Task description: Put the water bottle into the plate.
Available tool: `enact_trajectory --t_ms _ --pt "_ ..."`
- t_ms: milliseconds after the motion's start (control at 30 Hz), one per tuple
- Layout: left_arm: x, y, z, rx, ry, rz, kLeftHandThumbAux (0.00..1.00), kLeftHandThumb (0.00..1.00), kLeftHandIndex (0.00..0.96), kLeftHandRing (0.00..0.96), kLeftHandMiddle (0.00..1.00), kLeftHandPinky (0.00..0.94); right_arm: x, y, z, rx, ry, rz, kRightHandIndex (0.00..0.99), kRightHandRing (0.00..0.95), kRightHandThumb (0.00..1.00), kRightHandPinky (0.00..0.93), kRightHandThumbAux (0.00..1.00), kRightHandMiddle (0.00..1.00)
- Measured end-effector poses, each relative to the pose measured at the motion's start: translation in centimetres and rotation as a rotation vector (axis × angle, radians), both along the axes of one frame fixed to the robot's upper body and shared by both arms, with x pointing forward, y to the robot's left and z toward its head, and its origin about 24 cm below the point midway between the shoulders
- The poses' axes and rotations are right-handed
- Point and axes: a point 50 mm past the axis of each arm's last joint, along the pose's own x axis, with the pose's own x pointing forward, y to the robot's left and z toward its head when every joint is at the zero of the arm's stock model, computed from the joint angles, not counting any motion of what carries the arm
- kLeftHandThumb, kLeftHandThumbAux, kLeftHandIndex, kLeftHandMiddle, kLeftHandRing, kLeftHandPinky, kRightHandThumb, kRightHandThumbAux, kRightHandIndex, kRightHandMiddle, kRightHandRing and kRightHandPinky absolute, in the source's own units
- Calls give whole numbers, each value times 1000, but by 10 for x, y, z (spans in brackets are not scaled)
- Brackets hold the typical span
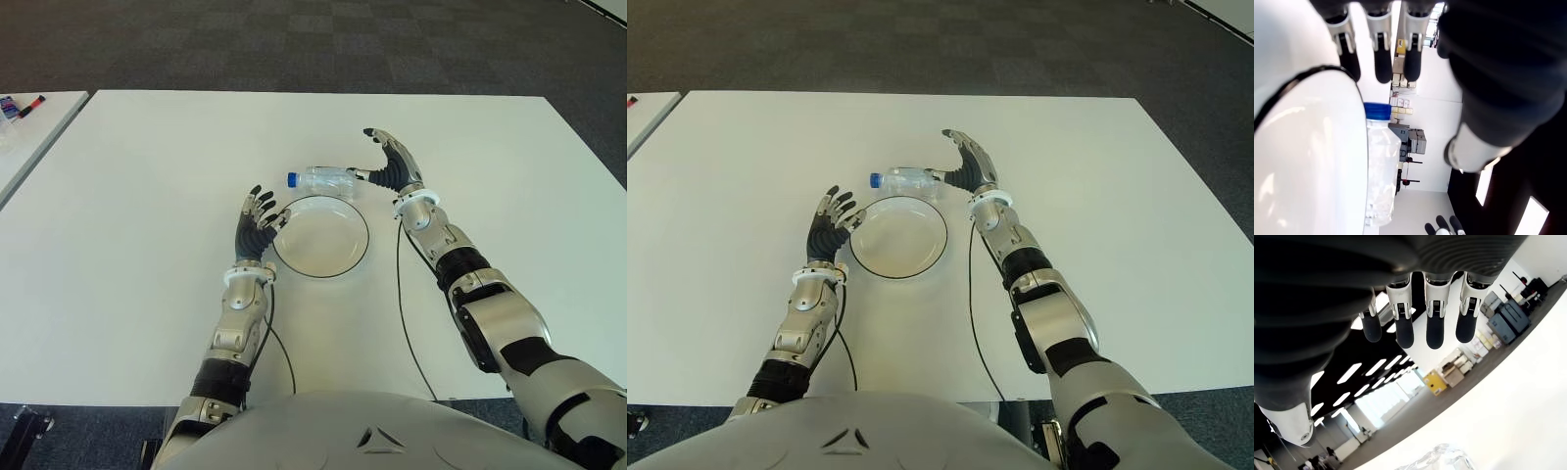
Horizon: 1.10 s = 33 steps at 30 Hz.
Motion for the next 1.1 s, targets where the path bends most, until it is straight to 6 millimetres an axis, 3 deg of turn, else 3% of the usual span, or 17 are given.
enact_trajectory --t_ms 1100 --pt "0 -6 -2 6 21 -25 822 267 93 177 175 220 12 -9 0 -247 30 30 122 179 633 250 609 175"
